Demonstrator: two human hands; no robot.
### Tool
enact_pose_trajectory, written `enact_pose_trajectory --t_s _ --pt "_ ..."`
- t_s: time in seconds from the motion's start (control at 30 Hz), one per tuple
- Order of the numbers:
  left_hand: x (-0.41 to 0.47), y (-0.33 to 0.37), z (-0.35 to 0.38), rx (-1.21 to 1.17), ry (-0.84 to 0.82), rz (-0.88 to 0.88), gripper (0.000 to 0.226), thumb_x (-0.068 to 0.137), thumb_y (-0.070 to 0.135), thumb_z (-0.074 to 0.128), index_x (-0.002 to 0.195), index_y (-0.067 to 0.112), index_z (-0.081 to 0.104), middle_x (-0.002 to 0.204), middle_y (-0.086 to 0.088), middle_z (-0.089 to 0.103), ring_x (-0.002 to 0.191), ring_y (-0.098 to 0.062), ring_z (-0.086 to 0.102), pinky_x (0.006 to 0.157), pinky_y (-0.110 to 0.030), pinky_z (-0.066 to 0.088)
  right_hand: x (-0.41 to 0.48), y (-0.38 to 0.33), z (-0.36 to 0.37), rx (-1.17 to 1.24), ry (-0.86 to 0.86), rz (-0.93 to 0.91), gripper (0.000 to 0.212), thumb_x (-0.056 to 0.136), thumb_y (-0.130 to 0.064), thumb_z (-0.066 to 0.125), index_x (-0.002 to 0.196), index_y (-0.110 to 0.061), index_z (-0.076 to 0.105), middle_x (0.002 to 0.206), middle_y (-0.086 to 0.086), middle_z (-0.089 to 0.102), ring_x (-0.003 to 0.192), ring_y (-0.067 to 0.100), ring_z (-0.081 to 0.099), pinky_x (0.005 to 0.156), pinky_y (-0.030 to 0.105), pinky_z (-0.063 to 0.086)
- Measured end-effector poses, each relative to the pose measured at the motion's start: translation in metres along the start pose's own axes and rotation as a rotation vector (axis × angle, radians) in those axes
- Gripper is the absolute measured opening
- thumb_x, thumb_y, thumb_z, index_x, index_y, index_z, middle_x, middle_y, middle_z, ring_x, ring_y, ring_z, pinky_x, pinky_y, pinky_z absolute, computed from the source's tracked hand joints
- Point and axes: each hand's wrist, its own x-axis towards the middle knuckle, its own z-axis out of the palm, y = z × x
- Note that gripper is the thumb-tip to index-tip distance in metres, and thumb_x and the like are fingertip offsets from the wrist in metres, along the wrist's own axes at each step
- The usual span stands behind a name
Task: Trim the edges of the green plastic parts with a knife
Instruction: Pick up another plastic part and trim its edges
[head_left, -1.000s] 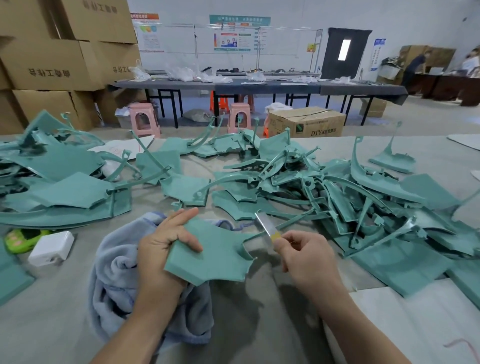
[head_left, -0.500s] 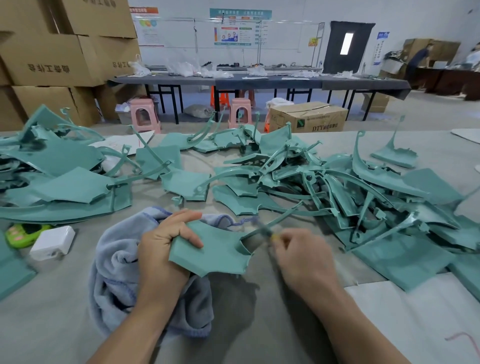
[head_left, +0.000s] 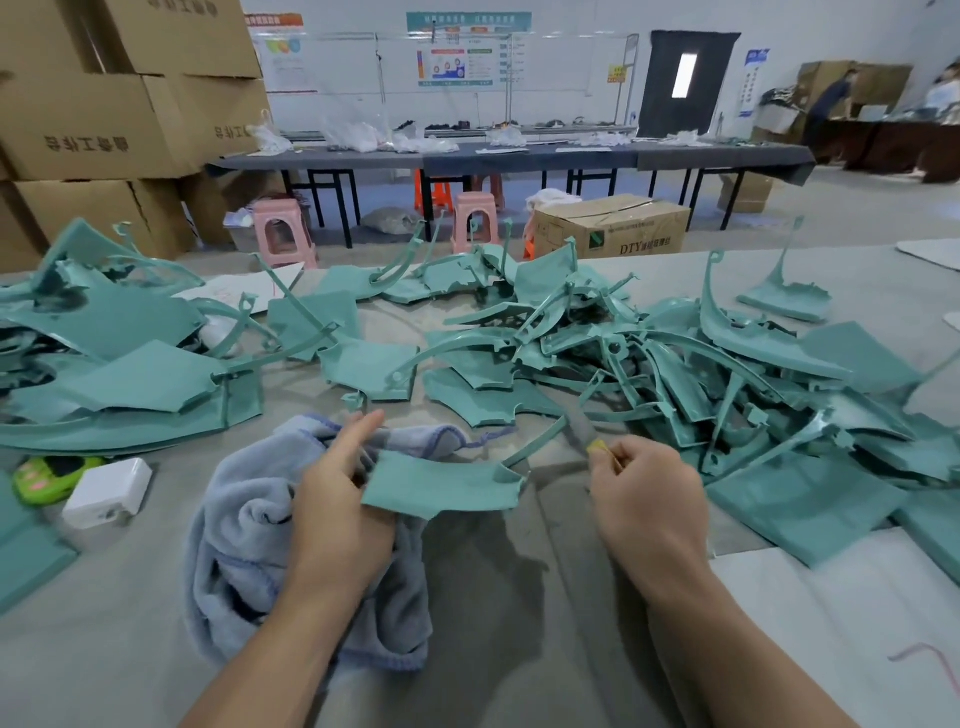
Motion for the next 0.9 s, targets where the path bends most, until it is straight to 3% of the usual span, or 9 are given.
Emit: enact_pose_trajectory --t_s 0.1,0.23,0.3,0.4,0.47,0.53,0.67,0.8,0.9 --pt "0.009 0.010 0.001 -0.558 -0.020 -0.380 0.062 0.097 -0.015 0.045 0.150 0.016 0.040 0.128 0.001 0.061 0.111 -0.009 0.061 0.066 -0.016 0.055 0.001 0.003 -0.007 0.013 0.040 0.008 0.039 0.096 -0.033 0.061 0.060 -0.017 0.058 0.050 -0.007 0.058 0.053 0.017 0.055 0.049 0.027 0.035" --pt "0.013 0.022 -0.018 -0.976 -0.153 -0.613 0.091 0.061 -0.031 0.022 0.138 0.009 0.052 0.133 -0.006 0.066 0.122 -0.014 0.059 0.076 -0.029 0.062 0.001 0.002 -0.016 0.251 -0.006 -0.105 0.039 0.096 -0.027 0.067 0.058 -0.019 0.060 0.048 -0.008 0.055 0.047 0.015 0.047 0.050 0.030 0.033" --pt "0.015 0.025 -0.025 -1.161 -0.105 -0.693 0.075 0.066 -0.021 0.027 0.129 0.004 0.057 0.129 -0.011 0.068 0.119 -0.020 0.062 0.074 -0.037 0.061 -0.006 -0.007 -0.016 0.388 -0.104 -0.178 0.036 0.095 -0.022 0.067 0.060 -0.023 0.062 0.048 -0.005 0.054 0.045 0.012 0.043 0.052 0.031 0.035" --pt "0.012 0.028 -0.012 -0.879 0.010 -0.692 0.031 0.097 0.002 0.049 0.126 0.006 0.058 0.124 -0.009 0.063 0.102 -0.019 0.066 0.068 -0.030 0.054 -0.018 -0.017 -0.013 0.403 -0.209 -0.265 0.041 0.093 -0.020 0.068 0.055 -0.032 0.060 0.046 -0.005 0.050 0.042 0.006 0.040 0.049 0.029 0.036" --pt "0.006 0.024 0.003 -0.626 0.053 -0.626 0.060 0.091 -0.005 0.063 0.145 0.011 0.045 0.140 -0.006 0.054 0.119 -0.021 0.060 0.065 -0.028 0.052 -0.023 -0.019 -0.011 0.360 -0.257 -0.291 0.041 0.093 -0.021 0.069 0.054 -0.032 0.061 0.047 -0.001 0.052 0.042 0.006 0.039 0.045 0.023 0.032" --pt "0.003 0.023 0.007 -0.611 0.034 -0.641 0.088 0.084 -0.023 0.059 0.157 0.015 0.027 0.153 0.000 0.046 0.128 -0.024 0.055 0.060 -0.028 0.054 -0.023 -0.018 -0.010 0.325 -0.265 -0.295 0.039 0.093 -0.021 0.070 0.055 -0.025 0.061 0.048 -0.001 0.053 0.042 0.006 0.040 0.045 0.022 0.032" --pt "0.003 0.028 -0.004 -0.754 -0.158 -0.758 0.064 0.087 -0.016 0.049 0.145 0.010 0.043 0.125 -0.004 0.071 0.085 -0.022 0.073 0.058 -0.032 0.058 -0.017 -0.016 -0.012 0.397 -0.241 -0.289 0.039 0.091 -0.016 0.071 0.054 -0.025 0.065 0.046 -0.006 0.057 0.042 0.004 0.044 0.044 0.017 0.032" --pt "0.001 0.037 -0.005 -0.817 -0.391 -0.767 0.026 0.098 0.003 0.043 0.110 0.010 0.065 0.103 -0.008 0.075 0.080 -0.016 0.071 0.068 -0.026 0.058 -0.028 -0.019 0.002 0.382 -0.327 -0.302 0.032 0.094 -0.024 0.071 0.062 -0.024 0.066 0.051 -0.005 0.060 0.043 0.003 0.045 0.043 0.017 0.033" --pt "0.001 0.038 -0.006 -0.719 -0.403 -0.737 0.031 0.097 0.000 0.046 0.117 0.008 0.067 0.108 -0.014 0.074 0.086 -0.023 0.070 0.077 -0.033 0.056 -0.033 -0.021 0.011 0.322 -0.327 -0.340 0.029 0.095 -0.031 0.068 0.067 -0.029 0.062 0.055 -0.009 0.057 0.049 0.005 0.046 0.049 0.019 0.036"
